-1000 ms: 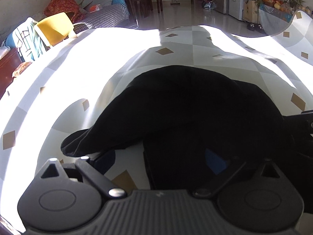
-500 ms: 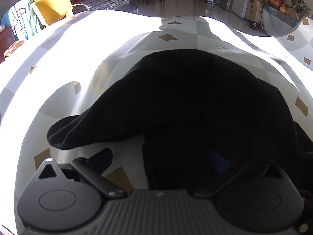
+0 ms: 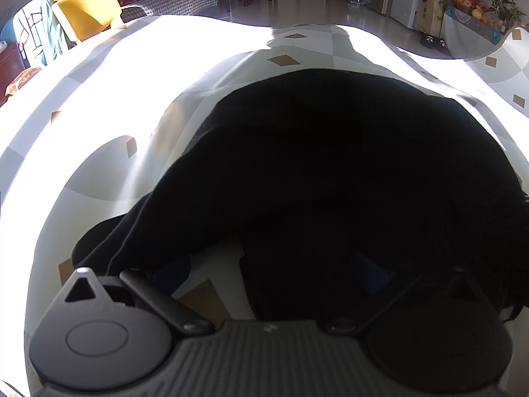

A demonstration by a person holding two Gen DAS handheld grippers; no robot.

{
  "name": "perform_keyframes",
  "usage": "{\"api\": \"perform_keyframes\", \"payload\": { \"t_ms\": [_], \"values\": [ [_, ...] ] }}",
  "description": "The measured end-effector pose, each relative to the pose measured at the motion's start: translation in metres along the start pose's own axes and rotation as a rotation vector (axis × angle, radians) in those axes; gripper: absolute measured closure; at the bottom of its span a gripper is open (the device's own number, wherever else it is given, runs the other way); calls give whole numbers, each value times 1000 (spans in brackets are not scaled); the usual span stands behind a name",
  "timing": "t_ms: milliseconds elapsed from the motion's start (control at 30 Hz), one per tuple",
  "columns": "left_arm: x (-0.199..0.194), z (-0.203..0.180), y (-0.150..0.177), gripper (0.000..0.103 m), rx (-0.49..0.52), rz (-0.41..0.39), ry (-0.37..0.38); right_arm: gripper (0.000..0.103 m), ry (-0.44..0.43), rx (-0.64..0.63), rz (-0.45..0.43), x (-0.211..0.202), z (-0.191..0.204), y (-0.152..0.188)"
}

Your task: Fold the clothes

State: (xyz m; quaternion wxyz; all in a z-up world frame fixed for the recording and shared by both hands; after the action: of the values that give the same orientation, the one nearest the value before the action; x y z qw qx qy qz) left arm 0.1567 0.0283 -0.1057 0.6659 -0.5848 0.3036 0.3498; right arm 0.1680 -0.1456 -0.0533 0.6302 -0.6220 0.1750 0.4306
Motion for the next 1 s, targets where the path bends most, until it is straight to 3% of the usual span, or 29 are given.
{"api": "perform_keyframes", "payload": {
  "t_ms": [400,567,667,733,833,1000],
  "values": [
    [-7,4,15,0,51,37,-58,94,155,73,18,3,-31,-3],
    [-6,8,18,0,14,67,-36,93,149,117,38,2,-38,3],
    [-9,7,18,0,10,65,-28,82,121,143,34,-4,-38,3],
    [-17,2,17,0,35,41,-21,71,99,161,26,-10,-38,2],
    [-39,-9,12,0,87,-36,-2,67,66,186,6,-18,-38,-2],
    [-68,-13,-3,0,161,-166,-77,61,26,190,-20,-30,-34,-9]
  ]
}}
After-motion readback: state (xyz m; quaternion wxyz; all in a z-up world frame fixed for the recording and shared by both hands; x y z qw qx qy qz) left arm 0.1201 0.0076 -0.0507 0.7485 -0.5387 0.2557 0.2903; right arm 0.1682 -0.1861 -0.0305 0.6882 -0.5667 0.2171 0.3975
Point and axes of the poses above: each gripper's, at about its wrist camera, not at the fingertips, and x roughly the way its jaws point, z to its left, y to its underside, the point moved 9 cm from there along x, roughly the way its jaws point, and after that the axes turned 8 degrees about -y, right-handed, at the moved point
